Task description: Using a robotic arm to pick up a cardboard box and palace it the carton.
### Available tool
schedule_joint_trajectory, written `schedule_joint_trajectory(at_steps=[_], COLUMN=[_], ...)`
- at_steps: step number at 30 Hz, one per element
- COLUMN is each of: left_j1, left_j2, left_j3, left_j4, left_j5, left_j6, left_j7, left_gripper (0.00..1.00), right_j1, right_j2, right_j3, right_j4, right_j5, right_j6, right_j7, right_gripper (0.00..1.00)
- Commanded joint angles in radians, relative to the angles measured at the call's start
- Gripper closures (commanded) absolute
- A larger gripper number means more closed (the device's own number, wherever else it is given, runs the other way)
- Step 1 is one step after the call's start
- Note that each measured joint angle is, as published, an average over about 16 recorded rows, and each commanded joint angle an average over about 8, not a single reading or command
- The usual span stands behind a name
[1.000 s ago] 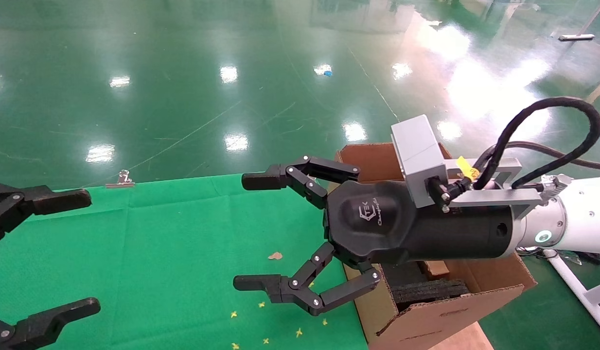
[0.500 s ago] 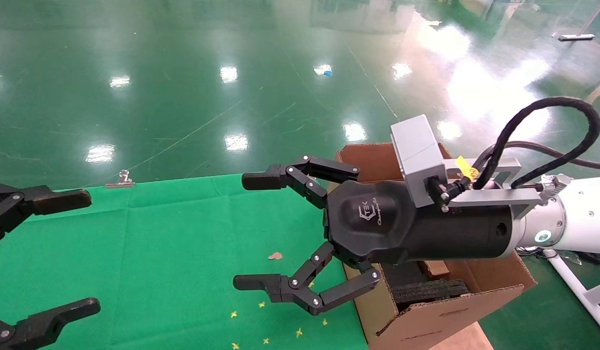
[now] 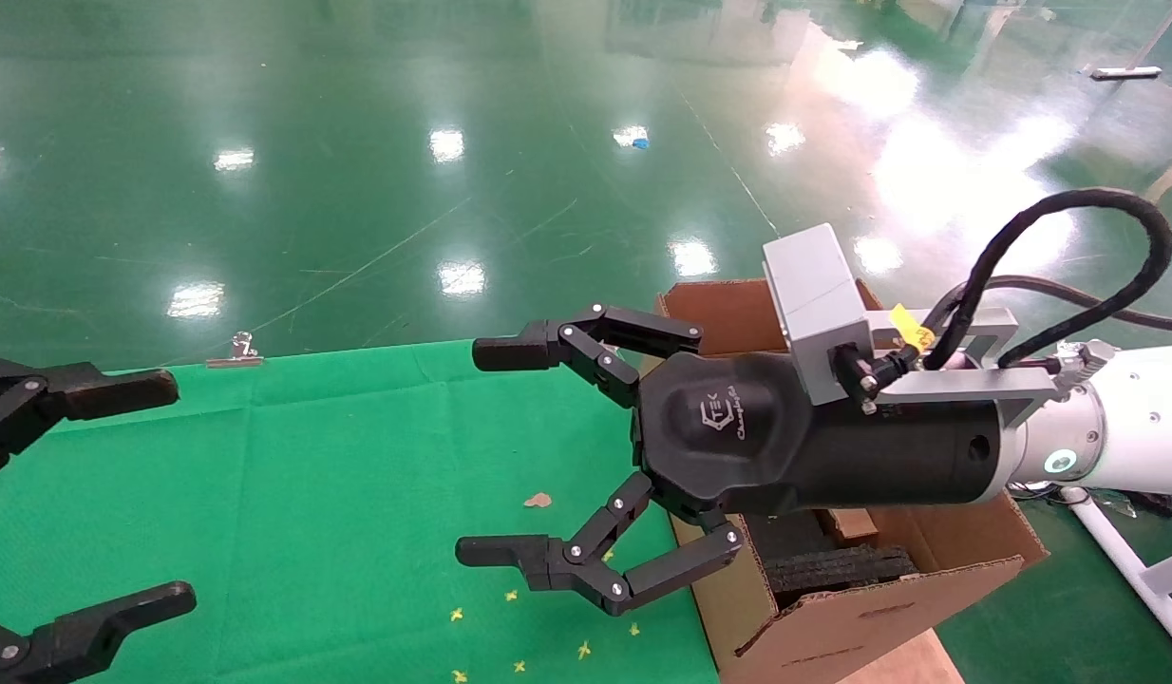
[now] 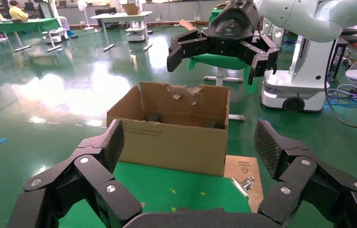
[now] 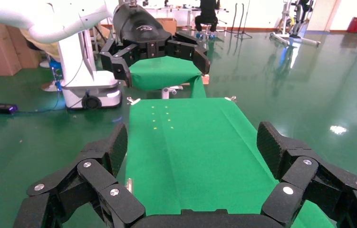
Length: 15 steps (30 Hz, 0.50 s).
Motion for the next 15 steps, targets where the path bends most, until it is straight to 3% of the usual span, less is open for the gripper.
schedule_joint_trajectory(at_steps=[1, 15], left_j1=[0.0, 0.0], left_j2=[0.0, 0.0], left_j3=[0.0, 0.0], left_j4=[0.0, 0.0], left_j5=[0.0, 0.0], left_j6=[0.0, 0.0], left_j7=[0.0, 0.0], left_gripper=[0.0, 0.0], right_j1=[0.0, 0.0], right_j2=[0.0, 0.0], right_j3=[0.0, 0.0], right_j4=[0.0, 0.0], right_j5=[0.0, 0.0], right_j6=[0.0, 0.0], right_j7=[0.0, 0.0], right_gripper=[0.0, 0.0])
